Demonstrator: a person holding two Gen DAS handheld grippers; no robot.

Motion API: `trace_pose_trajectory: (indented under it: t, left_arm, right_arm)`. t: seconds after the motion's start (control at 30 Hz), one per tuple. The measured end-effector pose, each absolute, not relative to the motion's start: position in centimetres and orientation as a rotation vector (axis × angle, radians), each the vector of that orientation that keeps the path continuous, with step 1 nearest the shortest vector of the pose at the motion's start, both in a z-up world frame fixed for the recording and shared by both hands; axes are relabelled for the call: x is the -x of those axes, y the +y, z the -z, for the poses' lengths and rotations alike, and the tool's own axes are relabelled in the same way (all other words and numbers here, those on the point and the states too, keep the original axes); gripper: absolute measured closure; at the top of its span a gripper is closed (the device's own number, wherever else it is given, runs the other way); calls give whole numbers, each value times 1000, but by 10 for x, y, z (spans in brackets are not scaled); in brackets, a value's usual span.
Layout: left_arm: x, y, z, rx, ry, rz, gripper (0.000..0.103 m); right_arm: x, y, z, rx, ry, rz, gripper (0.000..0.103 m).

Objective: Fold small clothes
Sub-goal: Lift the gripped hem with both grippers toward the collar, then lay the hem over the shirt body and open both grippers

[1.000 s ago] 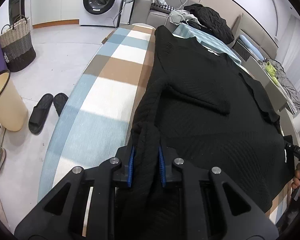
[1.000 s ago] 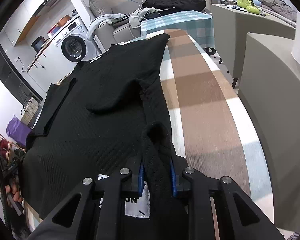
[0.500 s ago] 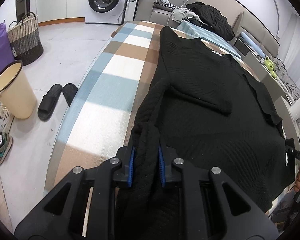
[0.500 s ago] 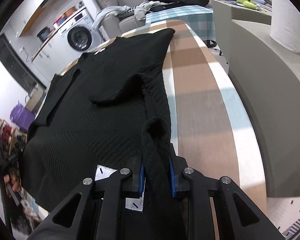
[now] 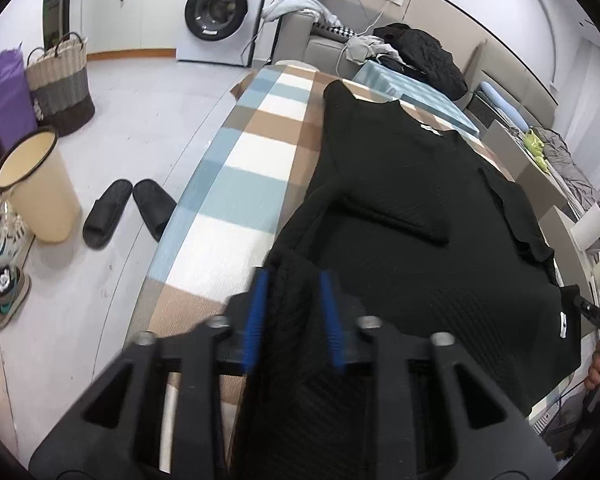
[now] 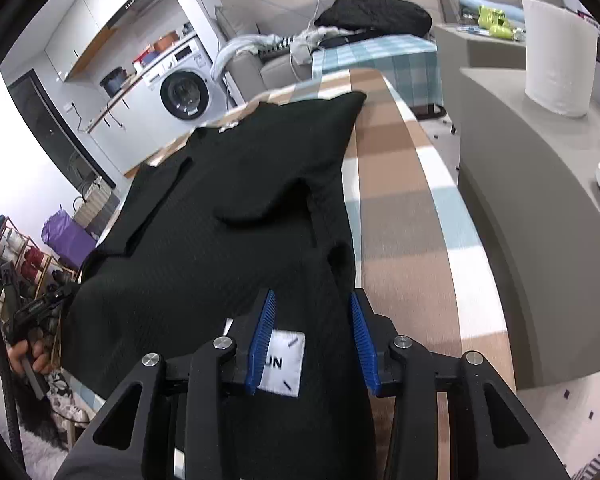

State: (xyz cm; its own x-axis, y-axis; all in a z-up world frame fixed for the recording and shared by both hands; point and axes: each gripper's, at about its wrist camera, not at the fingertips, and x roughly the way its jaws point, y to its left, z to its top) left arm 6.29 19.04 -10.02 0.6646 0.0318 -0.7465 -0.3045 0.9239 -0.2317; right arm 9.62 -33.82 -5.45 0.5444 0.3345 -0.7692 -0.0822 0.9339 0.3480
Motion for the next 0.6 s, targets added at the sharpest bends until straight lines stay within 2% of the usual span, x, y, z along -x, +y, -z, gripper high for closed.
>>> trace_pose_trajectory:
  t: [0.03,0.1,0.43,0.6]
  left_arm:
    - [-66,191,100,349,822,-200,96]
    - [-67,191,97,354,810,-208,98]
    - [-80,200,52,359,670,-191,99]
    - [-125,210,57,364,695,-193,99]
  right_arm:
    - [-99,-336,57,-276,963,-244,79]
    - [-104,-333,61,-256,966,-227,95]
    - [-95,-351,6,-318,721,-240,97]
    - [-138,-348,15,-330,751,-169,97]
